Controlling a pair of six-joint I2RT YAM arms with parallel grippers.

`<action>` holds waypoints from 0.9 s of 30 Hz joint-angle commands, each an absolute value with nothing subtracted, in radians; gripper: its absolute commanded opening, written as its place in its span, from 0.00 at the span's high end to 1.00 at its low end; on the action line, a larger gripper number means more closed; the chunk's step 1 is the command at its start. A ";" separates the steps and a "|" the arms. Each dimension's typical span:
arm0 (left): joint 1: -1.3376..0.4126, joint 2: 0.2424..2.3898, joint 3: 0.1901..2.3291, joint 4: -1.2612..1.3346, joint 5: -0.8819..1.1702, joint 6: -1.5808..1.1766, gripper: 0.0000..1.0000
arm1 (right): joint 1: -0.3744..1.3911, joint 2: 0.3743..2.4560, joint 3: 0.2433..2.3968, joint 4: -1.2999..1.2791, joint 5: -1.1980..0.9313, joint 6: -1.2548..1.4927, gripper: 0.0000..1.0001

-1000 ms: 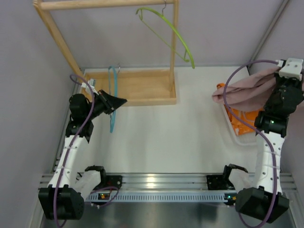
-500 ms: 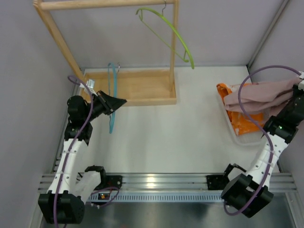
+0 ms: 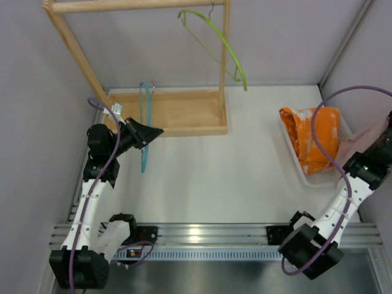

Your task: Remove the trousers from the hanger

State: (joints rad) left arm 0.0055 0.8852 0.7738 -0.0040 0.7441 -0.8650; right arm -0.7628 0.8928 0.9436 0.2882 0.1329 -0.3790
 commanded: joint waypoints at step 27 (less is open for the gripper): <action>0.008 0.848 0.804 0.022 0.767 -0.813 1.00 | -0.374 1.503 0.926 0.374 0.202 -0.258 1.00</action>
State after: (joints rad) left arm 0.0055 0.8791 0.7738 -0.0288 0.7616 -0.8532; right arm -0.3794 1.4551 0.8825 0.4263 0.1627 -0.3275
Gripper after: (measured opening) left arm 0.135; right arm 0.030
